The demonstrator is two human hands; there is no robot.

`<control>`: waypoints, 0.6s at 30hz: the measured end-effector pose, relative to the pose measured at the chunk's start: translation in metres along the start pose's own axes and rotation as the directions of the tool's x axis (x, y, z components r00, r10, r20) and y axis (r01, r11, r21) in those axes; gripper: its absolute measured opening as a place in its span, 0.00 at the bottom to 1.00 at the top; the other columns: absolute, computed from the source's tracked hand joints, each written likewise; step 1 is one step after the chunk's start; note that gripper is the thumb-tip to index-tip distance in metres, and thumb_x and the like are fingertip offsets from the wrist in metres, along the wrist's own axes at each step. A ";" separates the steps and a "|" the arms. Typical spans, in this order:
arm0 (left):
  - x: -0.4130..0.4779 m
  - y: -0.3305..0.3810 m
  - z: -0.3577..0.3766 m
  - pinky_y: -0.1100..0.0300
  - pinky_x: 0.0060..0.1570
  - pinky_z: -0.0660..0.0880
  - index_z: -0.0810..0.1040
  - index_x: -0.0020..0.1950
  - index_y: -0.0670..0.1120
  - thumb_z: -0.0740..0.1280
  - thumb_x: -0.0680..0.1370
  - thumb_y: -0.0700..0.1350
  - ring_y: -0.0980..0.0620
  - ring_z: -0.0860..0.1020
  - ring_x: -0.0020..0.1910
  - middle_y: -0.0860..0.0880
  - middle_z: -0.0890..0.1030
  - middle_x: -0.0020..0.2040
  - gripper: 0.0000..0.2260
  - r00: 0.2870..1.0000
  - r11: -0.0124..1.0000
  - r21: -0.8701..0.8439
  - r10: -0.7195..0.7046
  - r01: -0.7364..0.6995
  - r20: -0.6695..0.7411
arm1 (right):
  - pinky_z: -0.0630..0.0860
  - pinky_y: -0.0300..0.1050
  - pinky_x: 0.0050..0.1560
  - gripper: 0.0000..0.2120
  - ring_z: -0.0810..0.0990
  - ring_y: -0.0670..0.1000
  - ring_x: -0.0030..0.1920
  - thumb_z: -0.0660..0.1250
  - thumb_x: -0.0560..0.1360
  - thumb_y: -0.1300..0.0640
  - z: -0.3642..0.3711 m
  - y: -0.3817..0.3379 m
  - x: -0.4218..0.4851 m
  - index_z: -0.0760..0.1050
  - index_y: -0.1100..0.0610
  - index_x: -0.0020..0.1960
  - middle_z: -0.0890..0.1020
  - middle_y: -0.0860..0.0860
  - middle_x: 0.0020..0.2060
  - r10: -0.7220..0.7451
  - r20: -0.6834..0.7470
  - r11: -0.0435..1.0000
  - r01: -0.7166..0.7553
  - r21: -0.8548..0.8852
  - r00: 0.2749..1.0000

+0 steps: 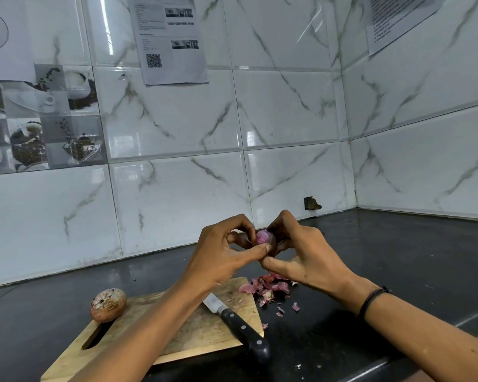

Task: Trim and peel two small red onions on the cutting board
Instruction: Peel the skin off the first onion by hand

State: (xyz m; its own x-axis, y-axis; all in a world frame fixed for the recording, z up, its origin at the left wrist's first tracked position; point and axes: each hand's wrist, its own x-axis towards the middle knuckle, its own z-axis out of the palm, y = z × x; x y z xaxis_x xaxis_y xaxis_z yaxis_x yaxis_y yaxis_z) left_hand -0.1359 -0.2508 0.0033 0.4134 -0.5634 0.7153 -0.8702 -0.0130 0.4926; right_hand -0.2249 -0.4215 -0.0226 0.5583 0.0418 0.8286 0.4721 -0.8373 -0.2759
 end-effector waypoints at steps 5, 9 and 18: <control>-0.001 0.004 -0.002 0.63 0.46 0.79 0.79 0.47 0.52 0.80 0.70 0.45 0.58 0.84 0.41 0.58 0.84 0.45 0.12 0.999 0.999 -0.047 -0.020 0.021 0.032 | 0.83 0.46 0.47 0.19 0.83 0.48 0.42 0.76 0.72 0.56 -0.001 -0.001 0.000 0.67 0.56 0.53 0.82 0.46 0.42 -0.007 0.001 1.000 0.007 0.011 1.000; 0.000 0.005 -0.002 0.61 0.47 0.79 0.81 0.47 0.52 0.81 0.70 0.45 0.56 0.85 0.41 0.57 0.84 0.45 0.11 0.999 0.999 -0.043 -0.013 0.014 0.030 | 0.82 0.47 0.46 0.19 0.83 0.49 0.42 0.76 0.72 0.56 -0.001 -0.001 0.000 0.68 0.57 0.52 0.82 0.48 0.42 -0.015 -0.013 1.000 0.015 0.022 1.000; 0.001 -0.002 0.001 0.68 0.44 0.77 0.83 0.32 0.49 0.79 0.70 0.51 0.59 0.82 0.46 0.60 0.83 0.46 0.10 0.999 1.000 0.018 0.018 -0.018 -0.032 | 0.83 0.46 0.48 0.19 0.84 0.47 0.44 0.77 0.72 0.56 -0.002 -0.002 0.000 0.69 0.58 0.53 0.83 0.47 0.44 0.043 -0.037 0.997 -0.040 0.069 0.998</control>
State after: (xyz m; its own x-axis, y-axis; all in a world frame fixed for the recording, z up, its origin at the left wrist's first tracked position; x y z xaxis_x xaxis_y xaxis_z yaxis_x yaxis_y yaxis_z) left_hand -0.1337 -0.2523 0.0027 0.4059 -0.5366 0.7398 -0.8820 -0.0179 0.4709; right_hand -0.2274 -0.4208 -0.0211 0.5526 -0.0142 0.8333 0.4953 -0.7986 -0.3420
